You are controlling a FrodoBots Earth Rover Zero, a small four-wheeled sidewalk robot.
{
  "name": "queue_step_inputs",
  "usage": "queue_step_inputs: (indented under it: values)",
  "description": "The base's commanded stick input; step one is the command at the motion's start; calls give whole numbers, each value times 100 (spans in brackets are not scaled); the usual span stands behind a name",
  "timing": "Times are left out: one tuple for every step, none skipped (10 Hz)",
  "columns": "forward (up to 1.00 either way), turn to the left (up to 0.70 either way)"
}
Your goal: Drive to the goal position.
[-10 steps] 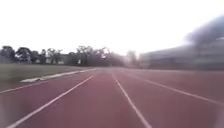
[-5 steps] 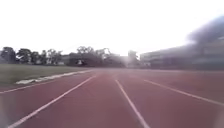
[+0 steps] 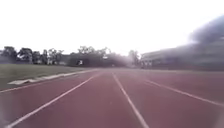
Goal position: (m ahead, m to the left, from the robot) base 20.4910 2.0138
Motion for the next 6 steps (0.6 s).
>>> queue_step_inputs:
  values:
    - [70, 0]
    - [70, 0]
    - [70, 0]
    - [70, 0]
    - [70, 0]
    - [70, 0]
